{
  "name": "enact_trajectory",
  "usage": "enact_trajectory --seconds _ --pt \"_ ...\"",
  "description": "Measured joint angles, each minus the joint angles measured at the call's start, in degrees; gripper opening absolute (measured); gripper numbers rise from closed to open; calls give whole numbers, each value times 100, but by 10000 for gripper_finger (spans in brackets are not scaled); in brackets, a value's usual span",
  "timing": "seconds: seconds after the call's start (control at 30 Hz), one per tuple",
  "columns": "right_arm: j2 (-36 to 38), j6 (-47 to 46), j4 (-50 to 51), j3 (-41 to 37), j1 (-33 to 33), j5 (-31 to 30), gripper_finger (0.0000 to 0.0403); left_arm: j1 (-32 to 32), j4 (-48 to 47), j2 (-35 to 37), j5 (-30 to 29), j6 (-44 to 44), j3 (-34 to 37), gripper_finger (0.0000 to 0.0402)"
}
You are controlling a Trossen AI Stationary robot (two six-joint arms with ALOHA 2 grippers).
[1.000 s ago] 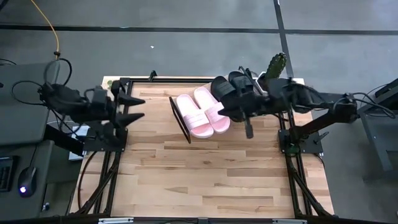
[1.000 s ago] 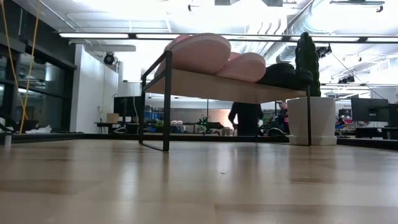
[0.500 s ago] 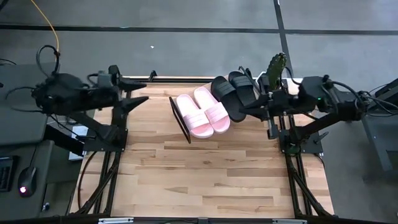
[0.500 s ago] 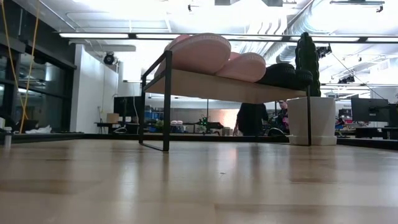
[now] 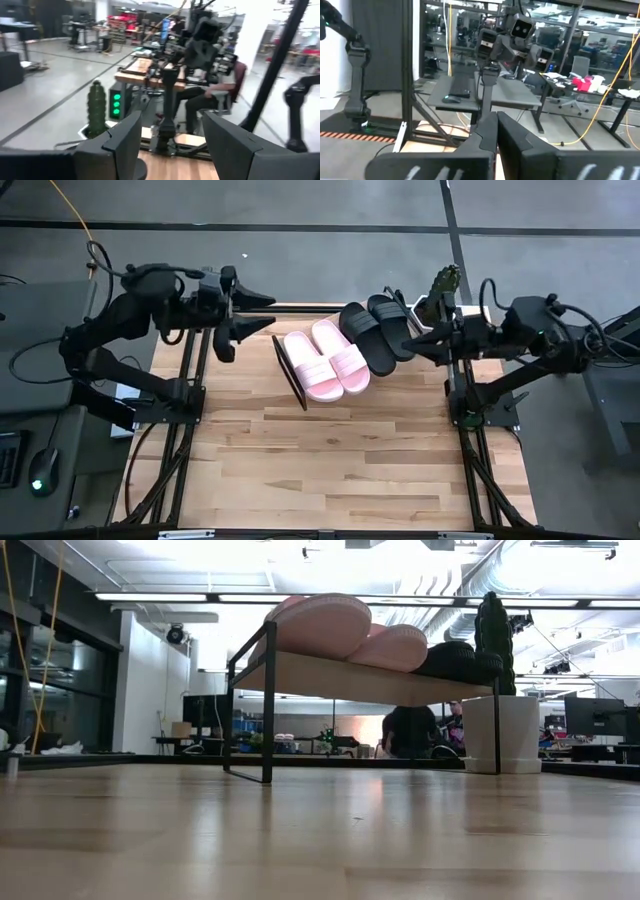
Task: Pick and place slides into the shelf
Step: Return to Home Position
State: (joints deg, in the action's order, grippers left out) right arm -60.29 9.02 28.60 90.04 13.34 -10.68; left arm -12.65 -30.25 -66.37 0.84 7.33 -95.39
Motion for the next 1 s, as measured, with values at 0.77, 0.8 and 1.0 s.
enact_trajectory --seconds 0.77,0.8,1.0 --pt "980 -127 1509 2 -446 53 0 -197 -1492 1478 -17 -716 316 200" --pt "1060 -128 1576 2 -446 12 0 -197 -1503 1550 -49 -723 382 200" --pt "1448 -314 2195 2 -446 -31 0 -197 -1758 2031 -256 -849 768 200"
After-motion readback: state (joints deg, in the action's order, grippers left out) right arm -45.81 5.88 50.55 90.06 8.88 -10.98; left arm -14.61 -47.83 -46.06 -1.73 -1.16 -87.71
